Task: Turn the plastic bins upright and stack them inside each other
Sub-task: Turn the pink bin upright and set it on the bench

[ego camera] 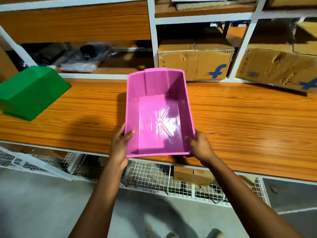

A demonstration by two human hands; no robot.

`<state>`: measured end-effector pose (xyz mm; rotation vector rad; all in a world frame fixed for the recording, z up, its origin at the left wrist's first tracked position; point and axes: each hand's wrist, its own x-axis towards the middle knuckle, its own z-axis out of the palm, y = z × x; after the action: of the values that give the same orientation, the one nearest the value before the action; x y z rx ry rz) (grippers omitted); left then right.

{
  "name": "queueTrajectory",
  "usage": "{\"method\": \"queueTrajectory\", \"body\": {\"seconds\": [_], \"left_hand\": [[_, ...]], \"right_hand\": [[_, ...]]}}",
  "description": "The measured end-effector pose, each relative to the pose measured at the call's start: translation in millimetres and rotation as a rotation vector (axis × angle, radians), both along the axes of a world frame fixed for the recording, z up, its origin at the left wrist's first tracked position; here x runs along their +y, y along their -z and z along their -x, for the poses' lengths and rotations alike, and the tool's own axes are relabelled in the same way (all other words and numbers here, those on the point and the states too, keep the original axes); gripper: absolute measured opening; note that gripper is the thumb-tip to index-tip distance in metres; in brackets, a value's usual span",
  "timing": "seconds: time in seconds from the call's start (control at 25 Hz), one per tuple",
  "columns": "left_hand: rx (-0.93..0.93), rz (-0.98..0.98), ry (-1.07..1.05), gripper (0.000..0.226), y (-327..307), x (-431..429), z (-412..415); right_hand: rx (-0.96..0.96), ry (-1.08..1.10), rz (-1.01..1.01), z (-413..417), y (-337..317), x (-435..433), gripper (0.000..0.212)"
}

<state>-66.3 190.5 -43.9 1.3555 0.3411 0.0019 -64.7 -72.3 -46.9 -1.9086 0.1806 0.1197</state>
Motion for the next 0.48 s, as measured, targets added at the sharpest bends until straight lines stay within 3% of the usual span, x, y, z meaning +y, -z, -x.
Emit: {"method": "queueTrajectory", "body": {"seconds": [0.16, 0.32, 0.48], "left_hand": [[-0.024, 0.141, -0.051, 0.074, 8.5, -19.4, 21.4], [-0.039, 0.113, -0.037, 0.067, -9.2, -65.0, 46.4], [-0.133, 0.126, 0.041, 0.061, -25.1, -149.0, 80.1]], "right_hand": [[-0.034, -0.010, -0.062, 16.9, 4.4, -15.2, 0.033], [-0.023, 0.032, -0.126, 43.0, 0.9, -54.4, 0.029], [-0.113, 0.223, -0.204, 96.7, -15.8, -126.9, 0.029]]}}
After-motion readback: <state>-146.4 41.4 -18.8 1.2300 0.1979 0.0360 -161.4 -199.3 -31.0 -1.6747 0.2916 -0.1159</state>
